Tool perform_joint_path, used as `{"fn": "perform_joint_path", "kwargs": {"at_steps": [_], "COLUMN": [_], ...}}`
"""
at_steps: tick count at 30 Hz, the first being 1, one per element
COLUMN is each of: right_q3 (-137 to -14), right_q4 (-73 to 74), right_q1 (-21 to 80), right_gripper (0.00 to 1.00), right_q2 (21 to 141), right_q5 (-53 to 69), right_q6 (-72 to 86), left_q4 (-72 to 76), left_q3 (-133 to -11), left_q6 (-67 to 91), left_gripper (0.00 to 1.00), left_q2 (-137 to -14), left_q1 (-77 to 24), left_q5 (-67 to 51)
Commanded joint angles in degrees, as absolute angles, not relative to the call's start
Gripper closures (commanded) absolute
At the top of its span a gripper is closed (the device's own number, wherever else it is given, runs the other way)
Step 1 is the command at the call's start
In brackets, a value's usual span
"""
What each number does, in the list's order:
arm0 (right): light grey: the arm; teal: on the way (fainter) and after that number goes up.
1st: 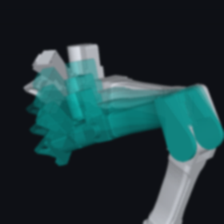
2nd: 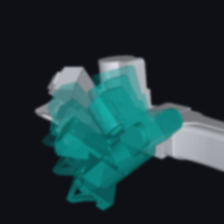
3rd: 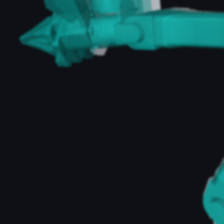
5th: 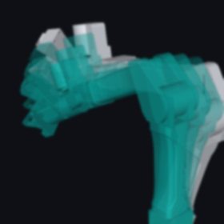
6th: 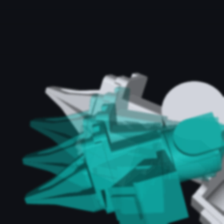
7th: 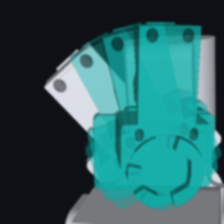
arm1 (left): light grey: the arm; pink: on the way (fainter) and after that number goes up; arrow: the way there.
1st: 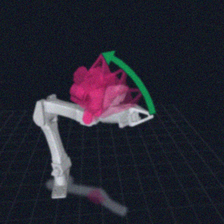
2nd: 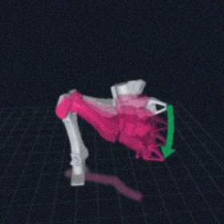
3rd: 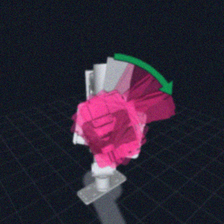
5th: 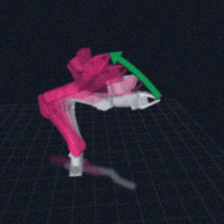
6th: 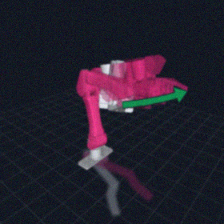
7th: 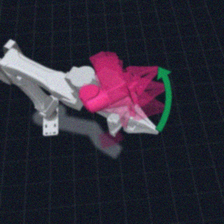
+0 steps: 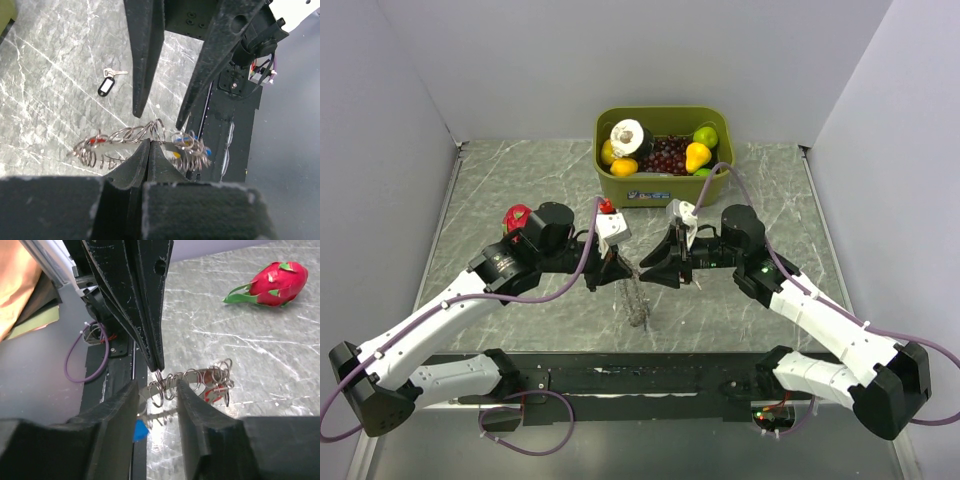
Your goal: Put the keys on the keyring
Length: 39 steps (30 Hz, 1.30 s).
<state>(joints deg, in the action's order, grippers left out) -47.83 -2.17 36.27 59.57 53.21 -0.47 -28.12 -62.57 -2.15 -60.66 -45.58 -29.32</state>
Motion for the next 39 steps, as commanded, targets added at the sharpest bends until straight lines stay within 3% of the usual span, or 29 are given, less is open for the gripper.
{"fn": "perform_joint_path", "kwargs": {"at_steps": [1, 6, 16, 19, 22, 24, 31, 32, 33, 34, 36, 39], "right_q3": [-50.27, -50.80, -51.50, -51.85, -52.03, -51.86, -51.07, -50.80, -50.54, -50.10, -48.87, -46.94], "right_q4": [-4.83, -4.48, -4.39, -3.35, -2.81, -2.90, -3.60, -3.86, -4.74, -5.44, -6.59, -9.83], "right_q1": [36.83, 36.91, 37.35, 37.35, 37.35, 37.35, 37.27, 37.27, 37.35, 37.27, 37.18, 36.91], "right_gripper": [0.50, 0.43, 0.52, 0.62, 0.80, 0.99, 1.00, 1.00, 1.00, 1.00, 1.00, 1.00], "right_q2": [59.33, 60.11, 63.72, 64.42, 64.34, 64.07, 62.93, 62.76, 62.49, 61.97, 61.26, 59.68], "right_q5": [53.35, 54.40, 55.90, 55.72, 55.37, 55.02, 54.41, 54.06, 53.70, 53.61, 52.74, 51.07], "right_q6": [-0.17, -0.62, -0.79, -1.23, -1.58, -1.58, -1.32, -1.06, -0.79, -0.53, -0.09, 2.45], "left_q4": [-24.26, -24.17, -23.73, -23.47, -23.82, -23.73, -22.16, -20.67, -19.61, -18.21, -14.87, -9.61], "left_q3": [-62.75, -62.93, -62.93, -62.75, -62.84, -62.58, -62.23, -62.14, -61.44, -60.74, -58.46, -55.04], "left_q6": [-2.11, -2.29, -2.20, -2.20, -2.37, -2.46, -0.44, -0.44, 3.04, 4.12, 5.53, 8.07], "left_gripper": [0.99, 0.99, 0.99, 0.99, 0.99, 0.99, 0.99, 0.96, 0.73, 0.64, 0.52, 0.46], "left_q2": [-60.38, -60.73, -61.17, -61.00, -60.82, -60.56, -59.77, -58.98, -58.45, -57.75, -55.29, -51.86], "left_q1": [-45.88, -45.88, -45.97, -45.88, -45.97, -45.97, -45.97, -45.97, -45.97, -45.97, -45.88, -44.92], "left_q5": [-31.29, -31.73, -32.78, -32.34, -31.91, -31.47, -27.43, -26.29, -25.06, -23.57, -19.70, -18.98]}}
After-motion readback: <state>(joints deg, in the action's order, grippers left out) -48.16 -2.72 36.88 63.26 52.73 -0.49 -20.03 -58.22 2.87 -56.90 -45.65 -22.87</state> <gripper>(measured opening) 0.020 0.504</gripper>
